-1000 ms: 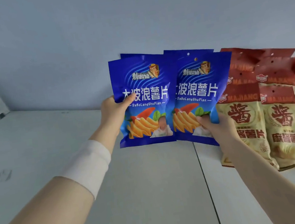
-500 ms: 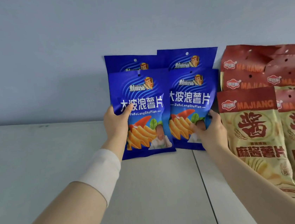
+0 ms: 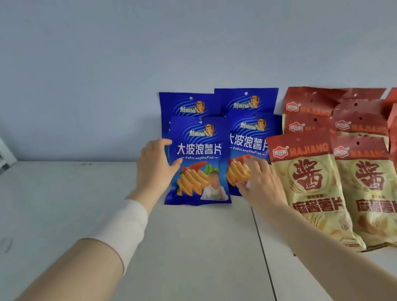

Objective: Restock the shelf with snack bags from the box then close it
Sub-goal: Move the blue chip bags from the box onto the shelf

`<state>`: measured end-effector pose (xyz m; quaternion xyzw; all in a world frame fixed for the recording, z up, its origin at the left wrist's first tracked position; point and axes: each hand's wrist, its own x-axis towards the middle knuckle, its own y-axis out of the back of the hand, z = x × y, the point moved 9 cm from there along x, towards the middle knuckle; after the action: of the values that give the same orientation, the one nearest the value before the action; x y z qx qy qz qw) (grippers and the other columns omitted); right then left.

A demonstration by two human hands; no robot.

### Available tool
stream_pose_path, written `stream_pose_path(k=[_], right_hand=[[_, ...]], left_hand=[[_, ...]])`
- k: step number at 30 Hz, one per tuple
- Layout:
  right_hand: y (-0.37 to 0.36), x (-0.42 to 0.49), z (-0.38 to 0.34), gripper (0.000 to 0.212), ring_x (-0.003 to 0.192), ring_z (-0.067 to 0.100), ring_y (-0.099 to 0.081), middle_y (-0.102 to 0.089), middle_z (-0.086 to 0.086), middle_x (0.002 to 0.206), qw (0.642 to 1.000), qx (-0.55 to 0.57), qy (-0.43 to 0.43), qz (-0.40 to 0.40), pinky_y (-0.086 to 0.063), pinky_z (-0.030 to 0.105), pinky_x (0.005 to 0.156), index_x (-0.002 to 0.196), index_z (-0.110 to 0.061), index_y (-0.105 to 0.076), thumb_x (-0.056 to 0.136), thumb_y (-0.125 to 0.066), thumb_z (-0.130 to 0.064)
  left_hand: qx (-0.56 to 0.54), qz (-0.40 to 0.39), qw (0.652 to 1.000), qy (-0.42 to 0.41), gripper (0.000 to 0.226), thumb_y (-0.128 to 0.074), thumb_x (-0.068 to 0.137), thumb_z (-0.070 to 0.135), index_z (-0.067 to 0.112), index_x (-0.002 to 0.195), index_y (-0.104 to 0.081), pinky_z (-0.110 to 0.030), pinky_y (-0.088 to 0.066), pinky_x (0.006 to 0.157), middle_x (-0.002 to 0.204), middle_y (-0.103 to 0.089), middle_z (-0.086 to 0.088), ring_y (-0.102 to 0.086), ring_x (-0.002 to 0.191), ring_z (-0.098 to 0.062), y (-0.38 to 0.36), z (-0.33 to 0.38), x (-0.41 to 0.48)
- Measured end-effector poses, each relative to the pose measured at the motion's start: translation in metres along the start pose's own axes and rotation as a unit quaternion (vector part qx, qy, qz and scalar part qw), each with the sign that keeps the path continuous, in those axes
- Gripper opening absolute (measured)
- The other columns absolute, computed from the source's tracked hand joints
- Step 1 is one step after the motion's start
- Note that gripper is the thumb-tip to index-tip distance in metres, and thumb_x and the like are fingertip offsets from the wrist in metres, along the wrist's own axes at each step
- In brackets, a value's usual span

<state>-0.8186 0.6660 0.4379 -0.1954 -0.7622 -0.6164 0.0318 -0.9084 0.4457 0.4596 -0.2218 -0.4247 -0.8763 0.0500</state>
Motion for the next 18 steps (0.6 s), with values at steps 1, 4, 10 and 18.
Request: stream_pose_path(k=[1, 4, 10, 18], right_hand=[[-0.001, -0.007, -0.012, 0.046, 0.119, 0.027, -0.046, -0.047, 0.007, 0.128, 0.999, 0.003, 0.034, -0.019, -0.042, 0.038, 0.097, 0.130, -0.014, -0.043, 0.088, -0.057, -0.025], [0.004, -0.039, -0.054, 0.045, 0.132, 0.027, -0.033, -0.041, 0.007, 0.136, 0.989, 0.013, 0.139, -0.053, -0.034, 0.038, 0.105, 0.131, -0.016, -0.042, 0.090, -0.055, -0.030], [0.006, -0.145, -0.147, 0.053, 0.133, 0.026, -0.026, -0.034, 0.004, 0.142, 0.939, -0.034, 0.326, -0.107, -0.020, 0.038, 0.107, 0.139, -0.016, -0.033, 0.092, -0.051, -0.032], [0.018, -0.325, -0.284, 0.049, 0.132, 0.027, -0.028, -0.032, 0.007, 0.143, 0.859, -0.031, 0.490, -0.142, -0.029, 0.037, 0.105, 0.138, -0.016, -0.034, 0.093, -0.047, -0.029]], left_hand=[[0.070, -0.024, 0.997, -0.029, 0.048, -0.068, 0.084, 0.029, 0.014, 0.126, -0.050, -0.032, -0.040, 0.089, 0.126, -0.052, -0.008, -0.049, 0.118, -0.024, 0.010, 0.009, -0.014], [0.244, -0.079, 0.964, -0.064, 0.043, -0.061, 0.087, 0.033, 0.019, 0.126, -0.049, -0.035, -0.037, 0.093, 0.125, -0.052, -0.004, -0.047, 0.119, -0.025, 0.041, 0.023, -0.063], [0.391, -0.108, 0.914, 0.021, 0.039, -0.056, 0.088, 0.027, 0.016, 0.125, -0.049, -0.038, -0.037, 0.093, 0.122, -0.054, -0.006, -0.050, 0.115, -0.027, 0.129, 0.003, -0.195], [0.470, -0.126, 0.853, 0.190, 0.039, -0.055, 0.090, 0.025, 0.014, 0.126, -0.046, -0.038, -0.039, 0.092, 0.122, -0.053, -0.007, -0.050, 0.114, -0.027, 0.279, -0.058, -0.397]])
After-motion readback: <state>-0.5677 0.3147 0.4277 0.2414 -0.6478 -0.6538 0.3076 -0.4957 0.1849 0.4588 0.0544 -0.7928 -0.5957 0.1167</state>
